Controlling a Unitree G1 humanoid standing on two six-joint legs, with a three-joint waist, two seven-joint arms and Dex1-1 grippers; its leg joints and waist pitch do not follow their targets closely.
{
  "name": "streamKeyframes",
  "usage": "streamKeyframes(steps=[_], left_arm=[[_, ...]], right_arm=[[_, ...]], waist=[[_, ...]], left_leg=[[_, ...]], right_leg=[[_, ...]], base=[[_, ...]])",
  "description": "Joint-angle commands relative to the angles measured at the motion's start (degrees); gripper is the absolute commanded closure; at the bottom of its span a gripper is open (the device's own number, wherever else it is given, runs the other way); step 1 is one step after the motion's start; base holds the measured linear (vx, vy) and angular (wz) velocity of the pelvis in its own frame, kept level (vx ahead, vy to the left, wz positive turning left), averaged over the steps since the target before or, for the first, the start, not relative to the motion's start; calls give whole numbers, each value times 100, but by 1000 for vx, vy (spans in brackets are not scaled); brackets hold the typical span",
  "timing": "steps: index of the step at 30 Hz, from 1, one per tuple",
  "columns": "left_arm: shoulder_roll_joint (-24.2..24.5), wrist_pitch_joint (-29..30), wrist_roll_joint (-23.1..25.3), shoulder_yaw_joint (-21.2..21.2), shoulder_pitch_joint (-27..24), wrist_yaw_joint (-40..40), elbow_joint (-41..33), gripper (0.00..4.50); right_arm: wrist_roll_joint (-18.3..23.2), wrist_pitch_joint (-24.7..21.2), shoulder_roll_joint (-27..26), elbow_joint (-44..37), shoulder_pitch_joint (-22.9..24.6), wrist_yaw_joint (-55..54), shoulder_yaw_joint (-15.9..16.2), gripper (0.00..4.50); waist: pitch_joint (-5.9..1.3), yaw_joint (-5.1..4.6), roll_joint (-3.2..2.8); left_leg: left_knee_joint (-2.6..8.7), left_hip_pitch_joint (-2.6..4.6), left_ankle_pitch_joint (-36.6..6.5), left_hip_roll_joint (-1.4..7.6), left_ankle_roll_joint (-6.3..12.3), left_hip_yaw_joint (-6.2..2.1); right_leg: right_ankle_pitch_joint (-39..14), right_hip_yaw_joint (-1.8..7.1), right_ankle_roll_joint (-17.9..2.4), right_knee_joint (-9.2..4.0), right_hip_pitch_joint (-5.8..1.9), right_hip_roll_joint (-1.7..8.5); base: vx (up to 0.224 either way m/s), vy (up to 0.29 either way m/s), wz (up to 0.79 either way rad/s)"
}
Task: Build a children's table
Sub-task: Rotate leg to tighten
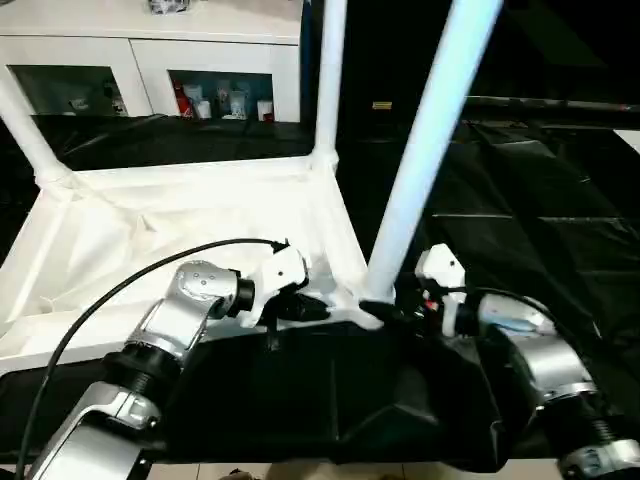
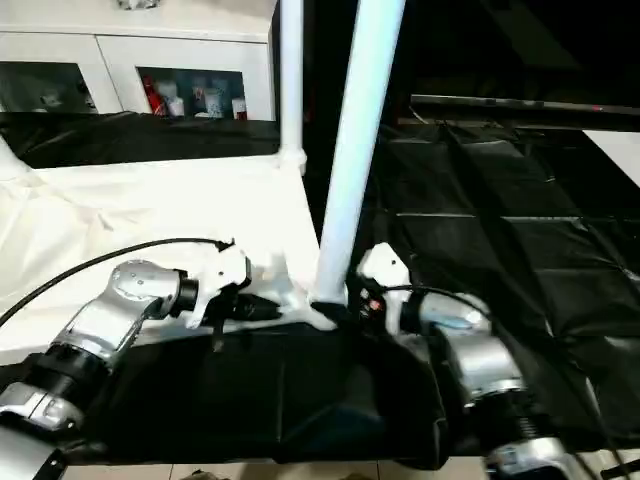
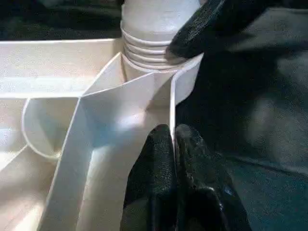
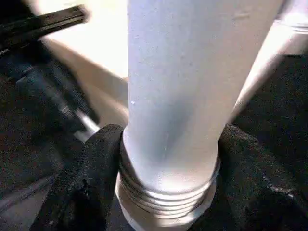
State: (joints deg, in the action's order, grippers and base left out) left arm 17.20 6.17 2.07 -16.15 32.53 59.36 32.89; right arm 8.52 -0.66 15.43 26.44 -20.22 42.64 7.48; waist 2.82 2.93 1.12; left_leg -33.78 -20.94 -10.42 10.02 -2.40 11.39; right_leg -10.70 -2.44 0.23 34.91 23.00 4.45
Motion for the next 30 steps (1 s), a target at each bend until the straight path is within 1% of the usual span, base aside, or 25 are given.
streamKeyframes(steps=[1, 2, 3, 4, 5, 6, 7, 9, 11, 12, 14, 15, 16, 17, 19, 20, 21, 22, 24, 25, 26, 27, 28, 29, 30], left_arm=[[-202, 248, 197, -42, -26, -546, 311, 450], [-375, 330, 241, -45, 28, -801, 379, 450], [-375, 330, 241, -45, 28, -801, 379, 450], [-576, 396, 294, -48, 114, -1103, 483, 450], [-715, 429, 324, -51, 187, -1303, 572, 450], [-715, 429, 324, -51, 187, -1303, 572, 450], [-881, 447, 368, -61, 281, -1560, 685, 450], [-1089, 397, 457, -108, 426, -1884, 866, 450], [-1143, 382, 475, -116, 465, -1915, 926, 450], [-1170, 379, 452, -129, 488, -1811, 970, 450], [-1128, 379, 453, -169, 502, -1520, 1023, 450], [-1125, 378, 454, -171, 502, -1509, 1024, 450], [-1067, 393, 463, -187, 493, -1394, 1017, 450], [-970, 353, 478, -206, 481, -1265, 1009, 450], [-936, 328, 484, -212, 484, -1226, 1022, 450], [-827, 296, 469, -235, 467, -1036, 982, 450], [-738, 257, 456, -251, 452, -894, 954, 450], [-620, 257, 414, -265, 431, -662, 899, 450], [-378, 216, 356, -308, 394, -239, 795, 450], [-200, 129, 292, -340, 348, 142, 689, 450], [-200, 129, 292, -340, 348, 142, 689, 450], [-69, 56, 223, -361, 295, 478, 576, 450], [13, 5, 200, -370, 271, 631, 520, 450], [170, -49, 37, -388, 170, 1077, 302, 450], [186, -48, 20, -389, 160, 1120, 279, 450]], right_arm=[[-205, -199, -233, 346, 132, -838, -153, 185], [-247, -224, -449, 411, 141, -1205, -183, 185], [-247, -224, -449, 411, 141, -1205, -183, 185], [-339, -212, -674, 490, 100, -1675, -216, 185], [-382, -257, -823, 553, 46, -1967, -239, 185], [-382, -257, -823, 553, 46, -1967, -239, 185], [-432, -332, -1006, 625, -34, -2335, -269, 185], [-564, -389, -1261, 681, -199, -2769, -218, 185], [-622, -348, -1321, 661, -230, -2773, -153, 185], [-618, -308, -1355, 601, -227, -2628, -84, 185], [-567, -100, -1336, 366, -158, -2151, 76, 185], [-567, -91, -1333, 355, -154, -2134, 82, 185], [-479, -50, -1302, 263, -131, -1930, 79, 130], [-348, -48, -1228, 144, -120, -1695, 38, 130], [-287, -59, -1193, 98, -120, -1618, 25, 116], [-203, -89, -1047, -37, -113, -1339, 54, 109], [-122, -157, -907, -177, -95, -1079, 87, 82], [-48, -326, -689, -354, -64, -730, 158, 82], [-27, -451, -225, -622, 3, -133, 294, 72], [87, -570, 83, -816, 66, 326, 319, 72], [87, -570, 83, -816, 66, 326, 319, 72], [220, -697, 290, -970, 120, 672, 308, 72], [293, -779, 410, -1040, 142, 875, 294, 72], [391, -881, 609, -1139, 176, 1188, 285, 72], [400, -891, 628, -1148, 179, 1218, 285, 72]], waist=[[-249, -10, 53], [-244, -15, 44], [-250, -37, 47], [-252, -73, 54], [-263, -96, 45], [-262, -105, 50], [-264, -121, 40], [-256, -139, 16], [-268, -155, 18], [-265, -148, 24], [-262, -134, 4], [-265, -127, 20], [-273, -113, 25], [-277, -104, 43], [-287, -86, 44], [-282, -79, 60], [-287, -63, 69], [-299, -41, 79], [-315, -18, 82], [-320, -14, 89], [-330, -8, 85], [-336, -11, 77], [-346, -12, 76], [-356, 1, 78], [-364, -1, 82]], left_leg=[[450, 120, -2113, 309, -52, -204], [459, 119, -2201, 306, -84, -223], [476, 114, -2356, 312, -152, -249], [496, 130, -2506, 317, -182, -254], [505, 147, -2601, 316, -225, -276], [514, 135, -2631, 312, -221, -279], [522, 117, -2663, 310, -201, -281], [517, 178, -2824, 298, -225, -275], [562, 131, -2842, 311, -221, -295], [557, 144, -2872, 307, -208, -285], [538, 184, -2941, 297, -184, -269], [543, 160, -2883, 303, -145, -269], [547, 150, -2769, 309, -109, -257], [545, 152, -2717, 312, -81, -249], [542, 114, -2472, 314, 9, -229], [541, 93, -2331, 311, 55, -218], [523, 94, -2256, 314, 99, -207], [519, 78, -2080, 314, 163, -203], [511, 63, -1818, 327, 254, -185], [511, 31, -1639, 334, 294, -188], [507, 25, -1583, 341, 317, -187], [490, 37, -1535, 341, 357, -175], [482, 26, -1434, 346, 375, -170], [468, 34, -1321, 350, 404, -163], [460, 31, -1241, 351, 424, -158]], right_leg=[[-3123, 225, -803, -649, -88, 424], [-3215, 214, -753, -650, -84, 423], [-3304, 194, -704, -658, -96, 425], [-3324, 191, -668, -677, -74, 417], [-3299, 172, -659, -689, -79, 418], [-3283, 171, -655, -696, -85, 424], [-3237, 175, -647, -701, -89, 424], [-3198, 164, -669, -738, -46, 404], [-3005, 149, -645, -731, -102, 410], [-2988, 153, -644, -746, -90, 412], [-2985, 172, -671, -767, -58, 425], [-2945, 176, -672, -768, -86, 436], [-2808, 190, -709, -753, -96, 437], [-2743, 196, -729, -749, -97, 439], [-2461, 216, -823, -714, -133, 448], [-2381, 219, -868, -699, -144, 445], [-2364, 227, -892, -689, -152, 451], [-2263, 221, -907, -666, -198, 448], [-1964, 225, -964, -625, -216, 433], [-1767, 221, -1018, -594, -247, 438], [-1685, 222, -1046, -576, -257, 443], [-1560, 221, -1123, -566, -242, 435], [-1422, 219, -1191, -545, -251, 442], [-1231, 217, -1272, -519, -259, 441], [-1084, 218, -1317, -501, -267, 431]], base=[[0, 0, 0], [0, 0, 0], [0, 0, 0], [0, 0, 0], [0, 0, 0], [0, 0, 0], [0, 0, 0], [0, 0, 0], [0, 0, 0], [0, 0, 0], [0, 0, 0], [0, 0, 0], [0, 0, 0], [0, 0, 0], [0, 0, 0], [0, 0, 0], [0, 0, 0], [0, 0, 0], [0, 0, 0], [0, 0, 0], [0, 0, 0], [0, 0, 0], [0, 0, 0], [53, -21, -2], [52, -16, -1]])
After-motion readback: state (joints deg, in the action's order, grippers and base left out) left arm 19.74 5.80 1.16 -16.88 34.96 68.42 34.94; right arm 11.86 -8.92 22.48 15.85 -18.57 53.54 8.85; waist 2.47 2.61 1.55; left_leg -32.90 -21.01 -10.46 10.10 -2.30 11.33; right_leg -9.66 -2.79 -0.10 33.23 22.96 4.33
